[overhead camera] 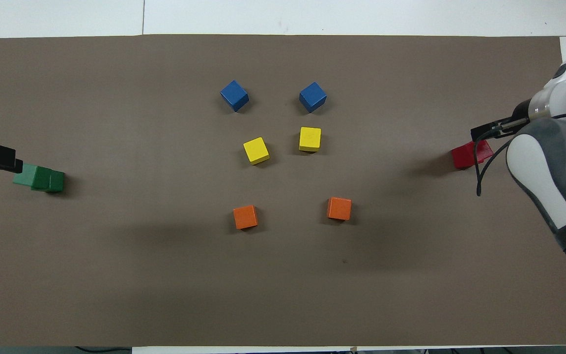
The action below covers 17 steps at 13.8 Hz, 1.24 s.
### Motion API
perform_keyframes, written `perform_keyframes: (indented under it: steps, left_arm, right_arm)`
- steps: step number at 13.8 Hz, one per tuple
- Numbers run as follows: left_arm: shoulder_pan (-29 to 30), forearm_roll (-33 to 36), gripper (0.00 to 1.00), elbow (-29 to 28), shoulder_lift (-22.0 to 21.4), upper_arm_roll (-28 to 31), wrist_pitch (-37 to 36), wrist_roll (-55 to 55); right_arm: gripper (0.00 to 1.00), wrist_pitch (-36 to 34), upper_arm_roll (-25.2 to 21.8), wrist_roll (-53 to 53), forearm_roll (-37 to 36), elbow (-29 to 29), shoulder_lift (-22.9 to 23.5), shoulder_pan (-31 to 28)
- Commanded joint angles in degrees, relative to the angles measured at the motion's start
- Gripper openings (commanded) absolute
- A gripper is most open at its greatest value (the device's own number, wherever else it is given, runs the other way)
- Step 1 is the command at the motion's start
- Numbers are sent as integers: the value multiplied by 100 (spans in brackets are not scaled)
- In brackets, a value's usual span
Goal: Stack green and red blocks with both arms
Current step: 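Open the right gripper and withdraw it from the red stack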
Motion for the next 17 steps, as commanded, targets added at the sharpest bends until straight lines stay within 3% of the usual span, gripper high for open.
perform_keyframes:
  steps: [1,5,7,9,17]
  left_arm:
    - [-60,-20,100,58,-47,47,-46,-60]
    - [-60,-20,100,49,-65,47,-19,-60]
    - [-78,-20,100,49,-65,47,-19,-60]
    - [-78,-20,100,49,-65,47,-11,-60]
    - [-60,-20,100,49,-65,55,-10,-51]
  right_arm:
    - [100,-960,228,757,145,710,-220,84]
    - [100,-1822,307,1321,145,747,-993,312]
    - [100,-2156,299,1287,154,843,-1170,295]
    - [100,-2491,272,1095,145,1097,-1127,207]
    - [100,-2501,237,1049,145,1178,-1057,75]
